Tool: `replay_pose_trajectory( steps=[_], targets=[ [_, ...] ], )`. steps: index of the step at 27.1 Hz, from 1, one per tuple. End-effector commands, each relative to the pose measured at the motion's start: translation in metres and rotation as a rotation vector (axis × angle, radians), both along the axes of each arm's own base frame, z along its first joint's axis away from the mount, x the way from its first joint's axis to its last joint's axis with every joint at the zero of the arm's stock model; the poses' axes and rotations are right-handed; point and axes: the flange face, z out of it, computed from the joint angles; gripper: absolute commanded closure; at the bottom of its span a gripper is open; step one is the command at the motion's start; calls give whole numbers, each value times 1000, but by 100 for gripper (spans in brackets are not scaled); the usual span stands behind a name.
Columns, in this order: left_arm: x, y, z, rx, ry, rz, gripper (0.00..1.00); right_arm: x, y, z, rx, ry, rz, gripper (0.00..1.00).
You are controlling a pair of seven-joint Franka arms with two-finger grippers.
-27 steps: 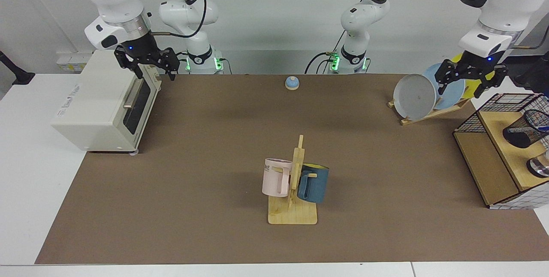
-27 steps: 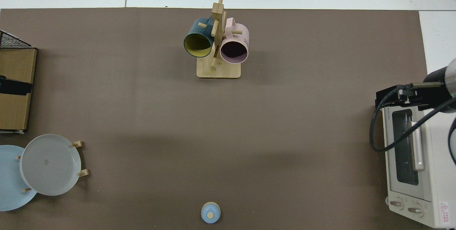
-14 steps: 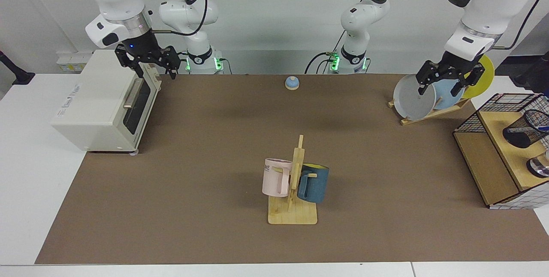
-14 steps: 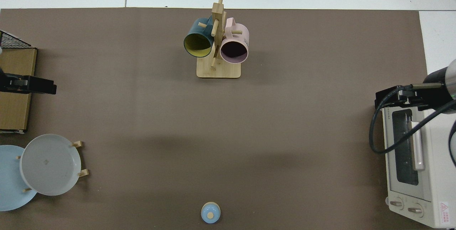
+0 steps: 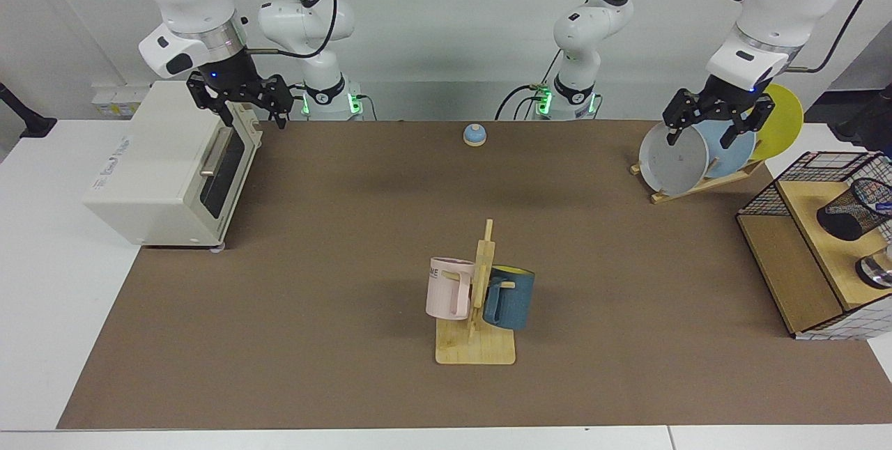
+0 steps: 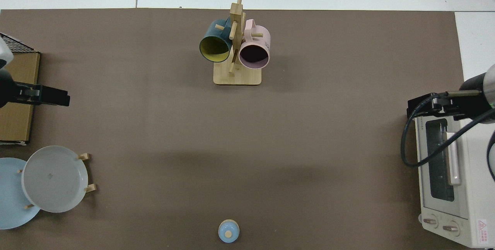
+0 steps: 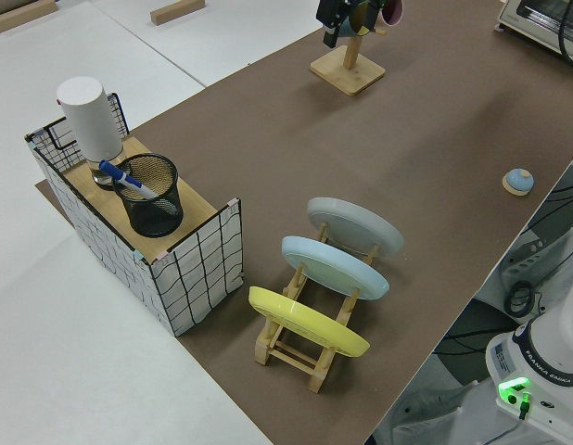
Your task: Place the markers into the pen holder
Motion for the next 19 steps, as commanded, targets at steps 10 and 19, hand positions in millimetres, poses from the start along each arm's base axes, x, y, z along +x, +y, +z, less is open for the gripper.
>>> replay_pose_trajectory(
  steps=[10, 19],
  targets=[
    [-10, -22, 10, 24, 16, -37, 0, -3, -2, 2, 16, 0, 8, 0],
    [-17, -45, 18, 38, -10, -87, 0, -3, -2, 2, 16, 0, 8, 0]
  ],
)
